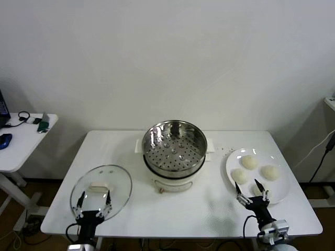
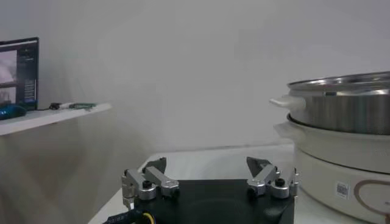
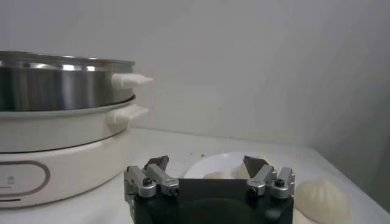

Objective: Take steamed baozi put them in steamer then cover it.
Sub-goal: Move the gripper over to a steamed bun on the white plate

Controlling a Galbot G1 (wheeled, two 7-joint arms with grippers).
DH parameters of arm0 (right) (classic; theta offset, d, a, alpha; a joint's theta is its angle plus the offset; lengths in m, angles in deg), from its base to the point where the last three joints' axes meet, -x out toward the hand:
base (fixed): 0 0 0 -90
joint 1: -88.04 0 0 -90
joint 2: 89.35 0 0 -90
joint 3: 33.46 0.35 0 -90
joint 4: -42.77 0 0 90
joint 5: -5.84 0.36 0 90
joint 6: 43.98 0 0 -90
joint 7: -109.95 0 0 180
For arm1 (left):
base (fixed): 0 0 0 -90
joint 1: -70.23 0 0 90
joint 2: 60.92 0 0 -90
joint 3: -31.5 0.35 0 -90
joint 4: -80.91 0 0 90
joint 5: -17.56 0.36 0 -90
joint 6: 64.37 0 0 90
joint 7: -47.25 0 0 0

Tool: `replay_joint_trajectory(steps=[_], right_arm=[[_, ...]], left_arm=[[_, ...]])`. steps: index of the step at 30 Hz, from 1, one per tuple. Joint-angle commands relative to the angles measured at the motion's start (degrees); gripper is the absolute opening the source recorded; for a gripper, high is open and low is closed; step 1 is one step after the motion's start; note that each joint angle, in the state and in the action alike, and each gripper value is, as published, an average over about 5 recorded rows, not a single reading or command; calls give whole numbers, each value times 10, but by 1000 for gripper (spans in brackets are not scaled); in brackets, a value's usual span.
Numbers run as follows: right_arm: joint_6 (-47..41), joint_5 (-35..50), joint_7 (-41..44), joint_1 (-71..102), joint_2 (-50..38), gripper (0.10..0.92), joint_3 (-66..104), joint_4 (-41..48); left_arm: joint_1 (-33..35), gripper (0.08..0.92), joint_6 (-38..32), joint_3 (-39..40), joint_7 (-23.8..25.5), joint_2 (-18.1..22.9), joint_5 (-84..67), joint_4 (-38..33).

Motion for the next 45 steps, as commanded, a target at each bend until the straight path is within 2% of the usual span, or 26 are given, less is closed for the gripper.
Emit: replay_joint_trajectory(steps=[1,7,12,15,22,28,33,38,45], right_arm=[[-7,-10,13,-8,-10,823,3,1],[-73,-24,65,-100,-152,823,-18,6],[-123,-21,155,-203,-291,823,-96,70],[-117,-45,241,-270,-350,823,-155,125],[-68,-82,369,-498,-417,823,-363,284],[-14,-147,472,-725,-420,823,-597,393],[19,-190,532,-850,-384,823,-733,464],[42,-252,561,-887,-326,823,-780,526],[58,-293,558,-887,-238,823,-776,620]], left_arm=[[1,823,0,0,0,-1,2,-1],[9,823,6,5,-4,-9,0,-9],[15,823,11,14,-1,-12,0,-18],[15,823,12,16,-1,-11,2,-21],[18,823,33,11,-1,-6,-24,-37],[17,823,34,5,-1,-6,-25,-34],[19,823,35,-1,0,-11,-28,-35],[21,823,37,-5,-1,-14,-35,-38],[19,823,38,-9,-3,-16,-36,-33]])
